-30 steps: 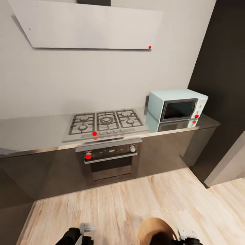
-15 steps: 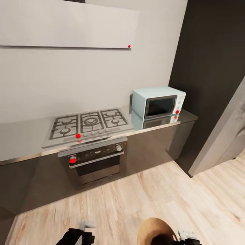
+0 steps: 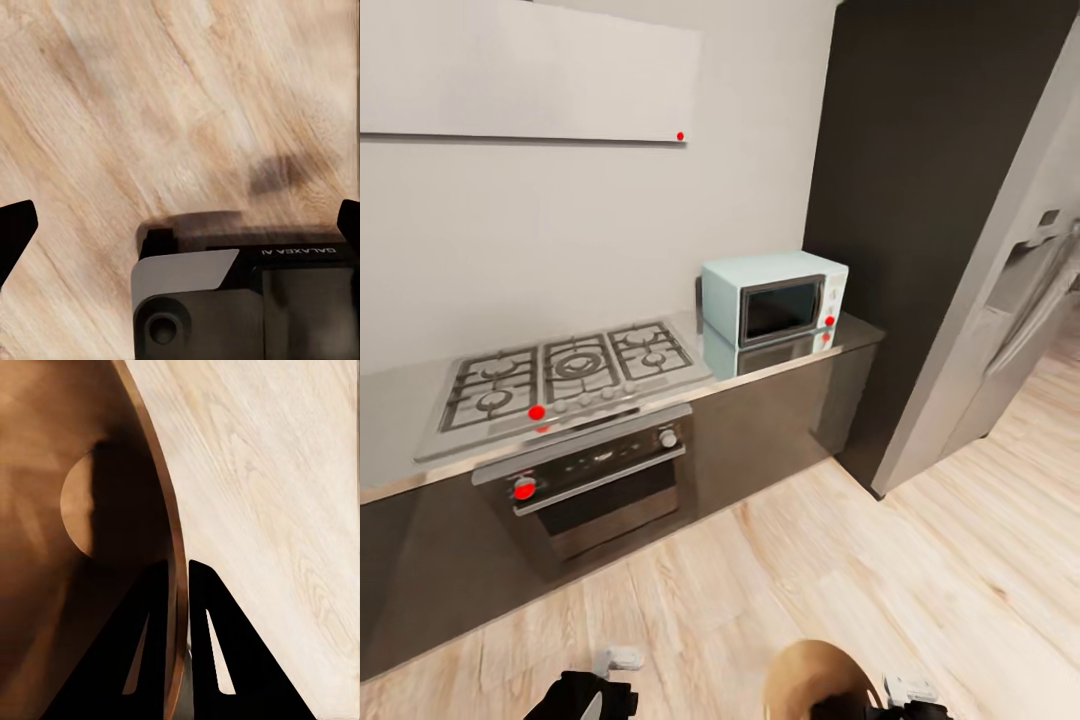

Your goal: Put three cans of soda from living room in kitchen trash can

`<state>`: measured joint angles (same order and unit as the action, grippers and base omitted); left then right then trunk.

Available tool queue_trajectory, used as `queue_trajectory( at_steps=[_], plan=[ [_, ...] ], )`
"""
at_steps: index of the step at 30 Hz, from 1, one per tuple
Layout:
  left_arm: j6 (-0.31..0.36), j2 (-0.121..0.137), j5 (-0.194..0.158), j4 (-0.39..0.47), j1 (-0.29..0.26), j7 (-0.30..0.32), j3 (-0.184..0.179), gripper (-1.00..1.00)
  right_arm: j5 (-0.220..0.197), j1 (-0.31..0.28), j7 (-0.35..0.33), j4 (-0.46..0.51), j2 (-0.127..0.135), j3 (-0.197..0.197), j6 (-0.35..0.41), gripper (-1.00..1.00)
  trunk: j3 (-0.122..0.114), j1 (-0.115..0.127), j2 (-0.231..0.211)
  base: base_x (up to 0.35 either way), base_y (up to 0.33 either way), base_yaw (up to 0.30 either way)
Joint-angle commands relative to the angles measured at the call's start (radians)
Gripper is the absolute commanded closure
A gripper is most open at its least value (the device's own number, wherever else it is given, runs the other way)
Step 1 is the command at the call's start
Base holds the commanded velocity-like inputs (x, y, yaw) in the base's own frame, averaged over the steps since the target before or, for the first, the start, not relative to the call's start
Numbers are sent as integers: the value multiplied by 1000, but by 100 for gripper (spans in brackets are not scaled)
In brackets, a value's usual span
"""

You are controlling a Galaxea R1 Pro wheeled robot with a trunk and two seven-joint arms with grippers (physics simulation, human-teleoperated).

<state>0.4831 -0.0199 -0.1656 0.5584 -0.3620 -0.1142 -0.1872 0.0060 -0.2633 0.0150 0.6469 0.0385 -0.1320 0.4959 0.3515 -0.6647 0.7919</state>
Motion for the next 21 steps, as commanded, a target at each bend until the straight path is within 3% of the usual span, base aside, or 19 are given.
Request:
queue_trajectory(
  at_steps=[1,13,21],
  plan=[
    [0,0,0,0,0,0,0,-100,-8,0,-7,0,0,0,0,100,0,0,0,0,0,-284],
    [-12,0,0,-1,1,0,-2,-100,-8,-1,-7,-1,-1,1,-2,100,0,0,0,0,0,-282],
    [-32,0,1,-2,1,64,-2,-100,-8,0,-7,-1,-1,1,-2,100,0,0,0,0,0,-257]
  ],
)
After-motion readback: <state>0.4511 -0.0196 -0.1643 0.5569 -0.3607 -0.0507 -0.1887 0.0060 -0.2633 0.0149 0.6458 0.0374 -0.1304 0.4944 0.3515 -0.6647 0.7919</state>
